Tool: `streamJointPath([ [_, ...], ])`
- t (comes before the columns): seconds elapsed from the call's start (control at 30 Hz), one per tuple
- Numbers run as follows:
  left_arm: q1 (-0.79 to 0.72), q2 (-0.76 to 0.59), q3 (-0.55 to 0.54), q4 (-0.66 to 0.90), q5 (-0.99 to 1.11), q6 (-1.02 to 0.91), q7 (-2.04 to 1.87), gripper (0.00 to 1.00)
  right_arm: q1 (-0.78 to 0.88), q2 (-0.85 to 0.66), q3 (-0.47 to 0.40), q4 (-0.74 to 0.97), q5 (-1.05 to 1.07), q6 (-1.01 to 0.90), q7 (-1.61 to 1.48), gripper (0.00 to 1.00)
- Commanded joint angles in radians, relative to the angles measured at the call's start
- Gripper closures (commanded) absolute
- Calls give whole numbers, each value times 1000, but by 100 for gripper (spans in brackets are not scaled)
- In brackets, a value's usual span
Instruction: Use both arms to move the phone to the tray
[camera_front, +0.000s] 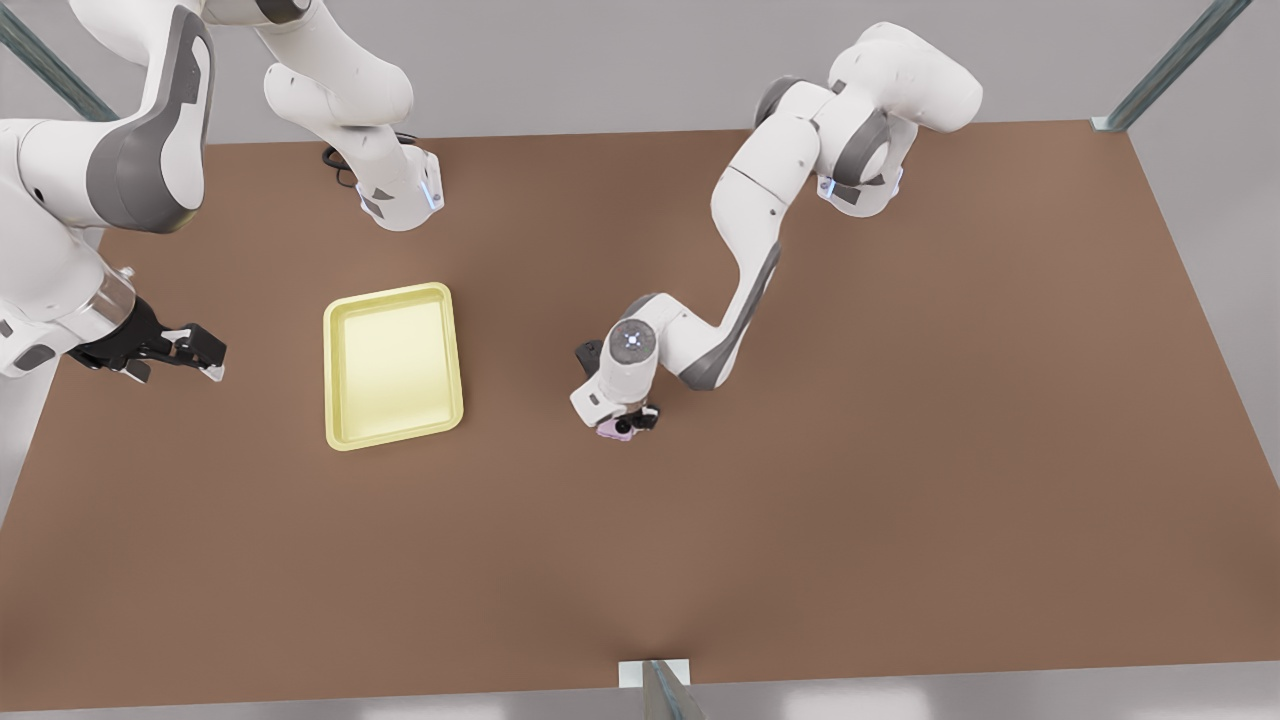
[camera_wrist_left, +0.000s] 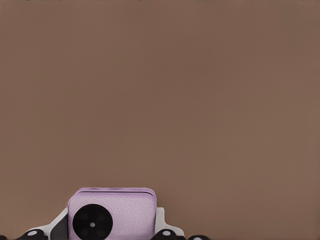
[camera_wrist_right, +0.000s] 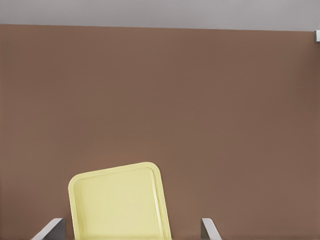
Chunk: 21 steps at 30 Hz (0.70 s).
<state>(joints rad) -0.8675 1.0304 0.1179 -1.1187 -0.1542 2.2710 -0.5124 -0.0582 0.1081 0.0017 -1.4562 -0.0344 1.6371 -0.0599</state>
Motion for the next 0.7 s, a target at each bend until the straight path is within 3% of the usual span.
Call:
streamJointPath([
  [0.0,1,26,2,27,-1,-13,-419,24,0,-1,0,0,1,0,0,0],
  [0.1,-2,46,2,40,-1,-8,-419,22,-2,-2,0,0,1,0,2,0],
  [0.13,-2,69,2,69,-1,-8,-422,0,-2,-2,0,2,1,0,2,0],
  [0.33,5,37,5,80,-4,-70,-422,0,-8,22,-2,22,21,86,3,0],
  [0.47,206,-173,28,73,-1,-508,-95,0,-2,10,0,93,1,-28,3,0],
  [0.53,334,-273,121,69,-1,-688,250,0,0,7,3,85,-1,-33,3,0],
  [0.6,354,-351,258,69,-8,-757,442,0,24,-1,27,82,-2,-31,6,0],
  [0.67,456,-519,229,-24,-1,-775,543,0,38,2,31,89,19,-62,8,0],
])
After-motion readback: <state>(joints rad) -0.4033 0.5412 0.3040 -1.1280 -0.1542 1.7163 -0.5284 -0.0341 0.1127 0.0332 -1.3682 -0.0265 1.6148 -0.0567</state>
